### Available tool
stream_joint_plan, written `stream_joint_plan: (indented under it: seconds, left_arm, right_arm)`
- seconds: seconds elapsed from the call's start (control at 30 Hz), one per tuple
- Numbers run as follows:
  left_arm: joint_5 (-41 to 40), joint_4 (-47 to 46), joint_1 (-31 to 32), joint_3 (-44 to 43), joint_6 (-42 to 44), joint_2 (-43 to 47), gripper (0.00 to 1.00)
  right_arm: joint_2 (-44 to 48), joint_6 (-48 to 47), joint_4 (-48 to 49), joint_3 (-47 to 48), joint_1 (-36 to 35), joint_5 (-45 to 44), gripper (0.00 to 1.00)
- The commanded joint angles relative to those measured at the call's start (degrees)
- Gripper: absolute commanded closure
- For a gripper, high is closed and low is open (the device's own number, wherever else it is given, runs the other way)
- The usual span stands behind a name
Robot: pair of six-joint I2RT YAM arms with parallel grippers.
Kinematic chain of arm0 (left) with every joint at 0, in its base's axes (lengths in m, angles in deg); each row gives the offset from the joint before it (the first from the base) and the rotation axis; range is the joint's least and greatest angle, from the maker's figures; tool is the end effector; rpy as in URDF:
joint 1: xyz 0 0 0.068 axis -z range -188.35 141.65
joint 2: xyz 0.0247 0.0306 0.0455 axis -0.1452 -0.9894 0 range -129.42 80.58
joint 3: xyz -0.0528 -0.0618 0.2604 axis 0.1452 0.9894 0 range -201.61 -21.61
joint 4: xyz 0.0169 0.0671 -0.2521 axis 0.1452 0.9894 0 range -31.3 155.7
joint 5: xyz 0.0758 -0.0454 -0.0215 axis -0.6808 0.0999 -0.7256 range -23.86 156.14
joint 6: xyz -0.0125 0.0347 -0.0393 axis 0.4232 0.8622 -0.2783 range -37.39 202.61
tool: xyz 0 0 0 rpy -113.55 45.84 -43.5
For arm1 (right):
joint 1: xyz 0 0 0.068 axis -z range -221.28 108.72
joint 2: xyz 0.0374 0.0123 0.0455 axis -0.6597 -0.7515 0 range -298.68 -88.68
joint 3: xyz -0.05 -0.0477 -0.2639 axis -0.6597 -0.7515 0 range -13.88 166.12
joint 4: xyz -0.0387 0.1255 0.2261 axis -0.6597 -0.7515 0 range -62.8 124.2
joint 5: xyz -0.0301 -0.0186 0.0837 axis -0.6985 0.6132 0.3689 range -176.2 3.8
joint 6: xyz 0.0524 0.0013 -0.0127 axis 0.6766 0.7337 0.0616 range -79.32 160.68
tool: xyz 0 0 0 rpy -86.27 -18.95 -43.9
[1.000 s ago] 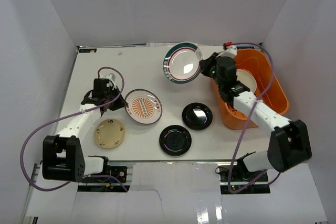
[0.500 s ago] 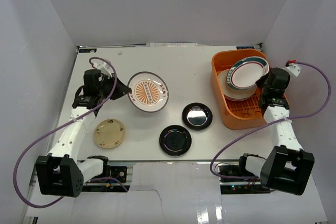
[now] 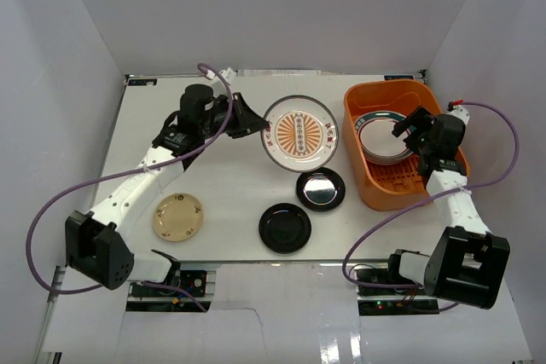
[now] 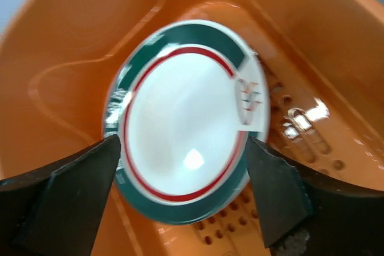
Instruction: Place the plates into the plastic bin on the countertop
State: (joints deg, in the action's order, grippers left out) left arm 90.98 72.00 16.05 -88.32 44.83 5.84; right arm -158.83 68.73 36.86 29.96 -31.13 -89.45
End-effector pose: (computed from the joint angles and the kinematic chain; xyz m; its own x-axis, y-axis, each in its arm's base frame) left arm 0.2674 -0.1377 0.3548 -0.7096 -0.2886 -0.6427 0.3750 0.6175 -0.6914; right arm 0.2723 -0.0508 0.2631 -0.2419 0.5202 -0.8190 0.3860 0.8260 0.4107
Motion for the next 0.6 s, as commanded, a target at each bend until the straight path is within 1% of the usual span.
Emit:
stream_joint_plan:
  seconds: [0.0,0.03,0.1,0.13,0.17,0.2,0.23,0.3,0.4,0.5,0.53,0.57]
  left_arm:
    - [-2.2,-6.3,2.7,-4.5,-3.2,-2.7,1.00]
    - [-2.4,-6.8,3.1,-5.0,-3.4,-4.2,1.00]
    - [-2.6,-7.9,4.2,-5.8,-3.8,-5.5,1.00]
    - [-2.3,-8.4,4.4,-6.4,-4.3,-6.0,1.00]
    - [-1.8,-8.7,4.9,-6.8,-4.4,-6.9,1.00]
    - [-1.3,-9.3,5.2,-7.5,-4.5,-7.3,1.00]
    - [-0.3,-9.5,5.3,-7.9,-4.6,-7.9,1.00]
    - [1.3,-10.2,5.7,-8.6,-4.9,-8.9,1.00]
    - [2.2,-12.1,6.3,-8.4,-5.4,-8.6,1.00]
    - [3.5,-12.9,6.4,-7.9,-5.7,-8.2,1.00]
    - [4.0,-12.9,6.5,-8.0,-5.9,-8.3,1.00]
    - [4.5,-12.9,6.5,-8.1,-5.9,-8.8,1.00]
  right_arm:
    - [5.5,-1.1,1.2,3.9,0.0,9.8,0.07]
    - [7.9,-0.9,2.0,3.9,-0.1,15.2,0.07]
    - [10.4,-0.2,4.4,2.8,-0.6,21.7,0.04]
    - [12.1,0.2,6.6,2.6,-1.2,27.8,0.02]
    - [12.8,0.3,7.4,2.1,-1.6,30.5,0.00]
    - [13.5,0.3,8.1,2.0,-2.1,33.1,0.04]
    - [13.7,0.3,8.4,2.0,-2.9,36.7,0.05]
    - [13.5,-0.8,7.4,2.0,-4.0,37.8,0.05]
    - [11.8,-2.4,4.2,2.3,-5.6,36.5,0.05]
    - [9.7,-2.7,3.8,2.8,-7.1,40.4,0.00]
    - [9.3,-2.6,4.3,3.1,-8.5,41.2,0.06]
    - [8.6,-2.6,4.8,3.4,-9.2,41.9,0.09]
